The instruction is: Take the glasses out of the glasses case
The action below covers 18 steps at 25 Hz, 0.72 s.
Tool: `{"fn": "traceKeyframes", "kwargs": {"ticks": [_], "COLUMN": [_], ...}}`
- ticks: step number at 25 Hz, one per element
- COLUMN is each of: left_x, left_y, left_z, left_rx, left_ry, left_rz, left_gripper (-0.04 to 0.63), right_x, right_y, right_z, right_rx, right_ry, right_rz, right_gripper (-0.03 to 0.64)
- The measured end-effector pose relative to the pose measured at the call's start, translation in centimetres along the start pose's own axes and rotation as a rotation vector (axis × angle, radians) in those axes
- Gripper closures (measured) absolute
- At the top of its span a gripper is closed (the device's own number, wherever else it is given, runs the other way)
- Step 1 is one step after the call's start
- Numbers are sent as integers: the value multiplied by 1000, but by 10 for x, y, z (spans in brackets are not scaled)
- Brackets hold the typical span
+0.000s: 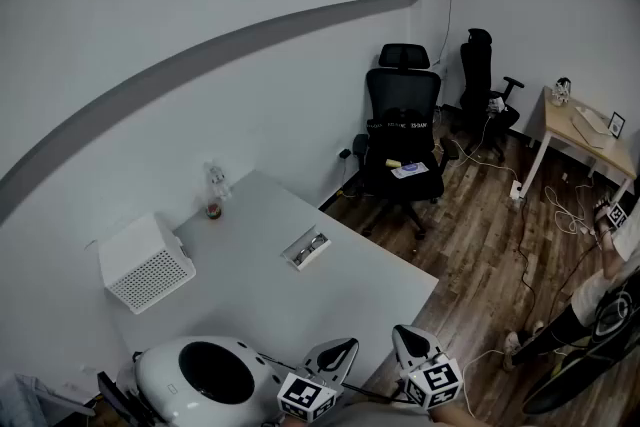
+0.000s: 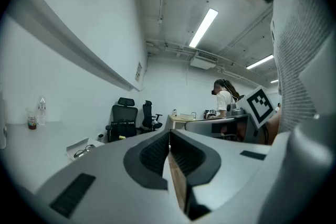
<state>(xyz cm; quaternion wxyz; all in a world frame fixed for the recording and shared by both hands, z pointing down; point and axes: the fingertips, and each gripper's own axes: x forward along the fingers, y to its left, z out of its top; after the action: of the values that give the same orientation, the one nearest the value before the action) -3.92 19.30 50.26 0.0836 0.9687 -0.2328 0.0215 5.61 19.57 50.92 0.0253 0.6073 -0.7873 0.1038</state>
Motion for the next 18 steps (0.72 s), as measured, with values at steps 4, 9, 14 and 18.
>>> {"fn": "traceKeyframes", "kwargs": {"ticks": [4,9,14,18], "left_x": [1,1,0,1], "left_y": [2,4,5,4], "left_z": [-2,-1,-2,-3], "left_rx": [-5,-3,-8,-14], "left_ry": [9,4,3,4], "left_rz": [3,4,9,5], "left_gripper": [581,581,581,581], "right_x": [3,5,5,2], "right_y": [-1,-2,-4,1], "right_z": [0,1,-2,12], "right_rx": [0,-4,-5,11], "right_ry": [0,0,6,-50], "right_rz": [-3,-7,-10,10], "right_gripper": [606,606,606,606]}}
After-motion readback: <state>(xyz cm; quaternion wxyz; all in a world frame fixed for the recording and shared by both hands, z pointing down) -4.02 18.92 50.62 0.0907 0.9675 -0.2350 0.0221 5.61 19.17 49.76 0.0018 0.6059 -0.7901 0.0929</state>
